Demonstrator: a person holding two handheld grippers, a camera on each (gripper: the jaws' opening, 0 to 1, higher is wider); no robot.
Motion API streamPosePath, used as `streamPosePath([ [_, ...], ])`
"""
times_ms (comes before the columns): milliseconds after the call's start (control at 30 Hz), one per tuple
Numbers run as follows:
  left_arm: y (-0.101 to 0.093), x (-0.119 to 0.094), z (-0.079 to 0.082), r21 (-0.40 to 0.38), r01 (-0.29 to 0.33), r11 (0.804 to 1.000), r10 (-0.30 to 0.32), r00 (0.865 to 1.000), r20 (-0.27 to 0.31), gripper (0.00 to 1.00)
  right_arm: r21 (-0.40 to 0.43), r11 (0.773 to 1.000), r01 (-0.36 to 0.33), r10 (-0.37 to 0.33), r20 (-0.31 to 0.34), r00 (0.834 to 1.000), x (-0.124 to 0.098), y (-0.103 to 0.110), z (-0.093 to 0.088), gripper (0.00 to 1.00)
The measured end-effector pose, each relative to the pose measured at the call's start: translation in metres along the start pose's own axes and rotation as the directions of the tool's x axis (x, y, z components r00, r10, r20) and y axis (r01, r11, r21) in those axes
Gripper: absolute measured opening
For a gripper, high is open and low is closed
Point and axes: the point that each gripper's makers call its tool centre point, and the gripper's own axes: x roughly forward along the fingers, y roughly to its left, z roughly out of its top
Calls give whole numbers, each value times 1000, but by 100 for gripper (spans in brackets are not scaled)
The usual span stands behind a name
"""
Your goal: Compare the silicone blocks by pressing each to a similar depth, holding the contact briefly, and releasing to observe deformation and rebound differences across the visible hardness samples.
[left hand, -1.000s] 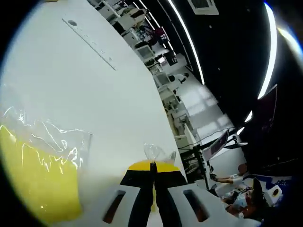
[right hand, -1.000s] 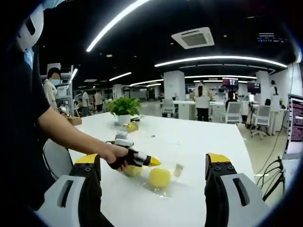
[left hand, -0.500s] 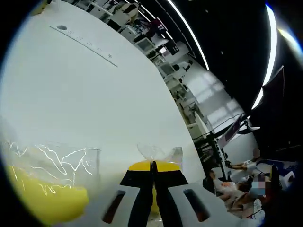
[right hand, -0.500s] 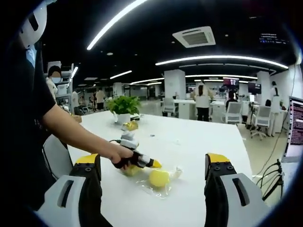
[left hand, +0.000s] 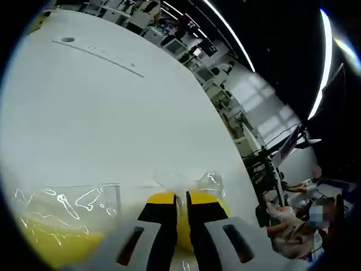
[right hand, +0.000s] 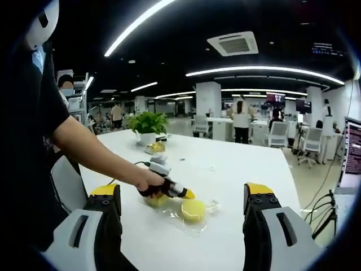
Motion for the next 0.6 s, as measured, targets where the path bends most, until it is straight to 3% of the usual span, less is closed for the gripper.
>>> streamPosePath([
  [67, 1, 2, 4, 7, 16, 1000, -16, 1000, 14, 19, 2, 1000, 6, -6, -3, 1000, -2, 1, -1, 83],
  [200, 4, -11, 11, 71, -7, 997, 4, 999, 38, 28, 1, 1000, 9, -9, 10, 1000, -6, 7, 1, 83],
  [367, -6, -28, 11, 88, 2, 996, -6, 999, 51, 44, -6, 1000, 6, -6, 1, 1000, -3, 14, -3, 83],
  [500, -9, -39, 24, 217, -6, 976, -13, 996, 86, 56, -31, 1000, -4, 4, -4, 1000, 4, 21, -5, 82],
  [600, -23, -60, 40, 302, 11, 953, -60, 986, 154, 59, -28, 1000, -8, 8, -12, 1000, 10, 23, -8, 81],
])
